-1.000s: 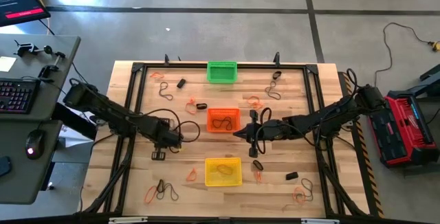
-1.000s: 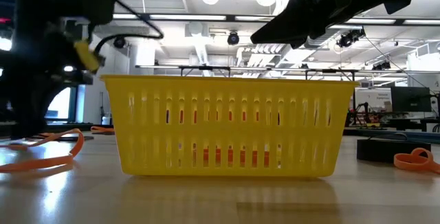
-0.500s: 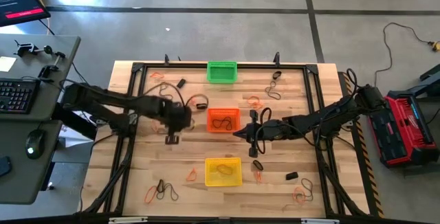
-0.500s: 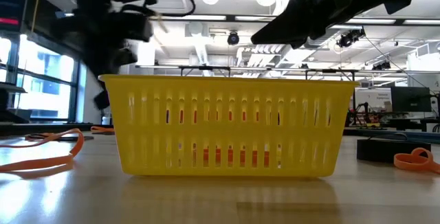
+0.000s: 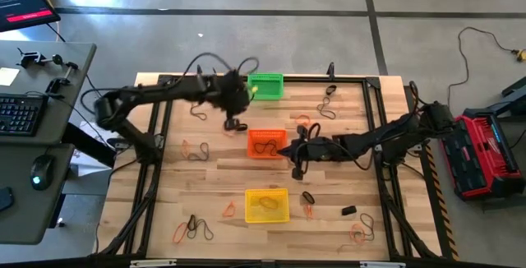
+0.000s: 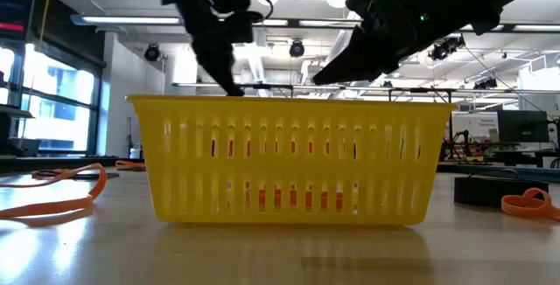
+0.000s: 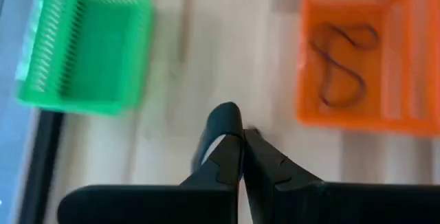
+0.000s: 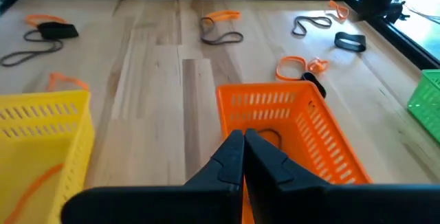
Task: Sort rubber bands into baskets
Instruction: Put the black rubber band into the green bin
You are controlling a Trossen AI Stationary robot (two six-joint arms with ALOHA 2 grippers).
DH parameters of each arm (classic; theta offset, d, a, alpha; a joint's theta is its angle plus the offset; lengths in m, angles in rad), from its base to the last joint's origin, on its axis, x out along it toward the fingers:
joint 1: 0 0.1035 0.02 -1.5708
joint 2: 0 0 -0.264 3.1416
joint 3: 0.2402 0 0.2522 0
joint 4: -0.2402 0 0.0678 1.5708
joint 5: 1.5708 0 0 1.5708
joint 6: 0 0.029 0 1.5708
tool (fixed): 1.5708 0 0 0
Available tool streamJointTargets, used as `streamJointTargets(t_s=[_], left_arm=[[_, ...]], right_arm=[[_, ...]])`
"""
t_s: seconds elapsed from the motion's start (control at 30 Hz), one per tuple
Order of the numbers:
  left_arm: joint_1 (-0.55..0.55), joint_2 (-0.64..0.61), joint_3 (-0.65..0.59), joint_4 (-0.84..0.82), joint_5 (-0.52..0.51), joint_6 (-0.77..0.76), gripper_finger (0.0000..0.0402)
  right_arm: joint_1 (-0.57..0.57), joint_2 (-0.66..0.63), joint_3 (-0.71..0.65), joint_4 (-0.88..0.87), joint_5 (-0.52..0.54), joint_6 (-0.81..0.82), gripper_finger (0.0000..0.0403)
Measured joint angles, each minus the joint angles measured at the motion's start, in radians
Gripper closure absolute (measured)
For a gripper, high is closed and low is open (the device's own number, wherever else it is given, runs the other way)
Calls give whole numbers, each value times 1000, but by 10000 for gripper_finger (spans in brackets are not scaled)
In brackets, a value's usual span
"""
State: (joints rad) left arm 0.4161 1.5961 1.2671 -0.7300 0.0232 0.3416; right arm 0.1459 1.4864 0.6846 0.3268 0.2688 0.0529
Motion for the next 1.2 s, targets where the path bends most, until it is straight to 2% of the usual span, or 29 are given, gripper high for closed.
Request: streamJointTargets(t_s=[0.23,0.47,0.57,0.73,1.2], left_arm=[[97,212,277,-96,49,48,401],[142,402,490,-75,56,55,401],[161,482,558,-78,56,63,401],[199,571,620,-78,53,104,401],[267,684,628,-73,72,159,401]], right_arm=[[-114,0,0,-2,-112,-62,403],[-257,0,0,-1,-302,-132,403],[-291,0,0,-1,-330,-132,403],[-298,0,0,14,-324,-137,403],[-253,-1,0,15,-322,-138,403]])
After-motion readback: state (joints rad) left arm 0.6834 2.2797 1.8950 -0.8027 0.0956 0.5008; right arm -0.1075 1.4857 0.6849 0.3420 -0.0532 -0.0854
